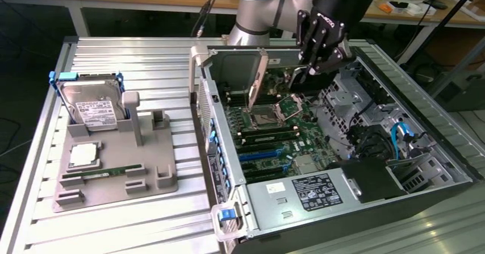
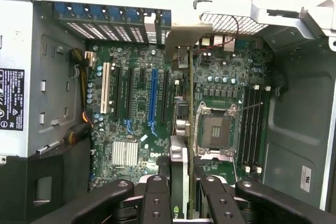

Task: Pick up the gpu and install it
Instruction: 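Insert the gpu into the slot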

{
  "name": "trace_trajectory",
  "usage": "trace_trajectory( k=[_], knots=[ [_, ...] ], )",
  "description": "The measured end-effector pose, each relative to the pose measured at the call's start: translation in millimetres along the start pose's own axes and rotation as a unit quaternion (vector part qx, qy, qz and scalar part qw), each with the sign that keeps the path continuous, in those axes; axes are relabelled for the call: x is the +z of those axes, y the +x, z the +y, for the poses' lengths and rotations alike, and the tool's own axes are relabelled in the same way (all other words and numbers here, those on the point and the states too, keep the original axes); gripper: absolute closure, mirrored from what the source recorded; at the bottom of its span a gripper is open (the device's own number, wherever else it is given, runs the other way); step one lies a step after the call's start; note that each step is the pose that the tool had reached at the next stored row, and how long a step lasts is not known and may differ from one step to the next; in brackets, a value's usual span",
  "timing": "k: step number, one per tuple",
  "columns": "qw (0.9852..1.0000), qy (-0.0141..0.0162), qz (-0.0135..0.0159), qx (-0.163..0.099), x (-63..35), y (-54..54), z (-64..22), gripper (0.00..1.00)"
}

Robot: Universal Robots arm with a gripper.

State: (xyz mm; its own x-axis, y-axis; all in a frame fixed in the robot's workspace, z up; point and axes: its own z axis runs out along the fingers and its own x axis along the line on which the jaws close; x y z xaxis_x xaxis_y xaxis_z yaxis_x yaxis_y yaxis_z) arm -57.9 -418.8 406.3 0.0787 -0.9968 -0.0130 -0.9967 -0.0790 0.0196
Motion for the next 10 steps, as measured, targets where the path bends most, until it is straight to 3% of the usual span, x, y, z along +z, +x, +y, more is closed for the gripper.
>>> trace_trajectory(
  k=[5,10],
  knots=[
    [1.0000,0.0000,-0.0003,0.001,4.8,12.2,0.9,0.73],
    [1.0000,0.0000,-0.0003,0.003,11.1,13.1,3.4,0.73]
  ],
)
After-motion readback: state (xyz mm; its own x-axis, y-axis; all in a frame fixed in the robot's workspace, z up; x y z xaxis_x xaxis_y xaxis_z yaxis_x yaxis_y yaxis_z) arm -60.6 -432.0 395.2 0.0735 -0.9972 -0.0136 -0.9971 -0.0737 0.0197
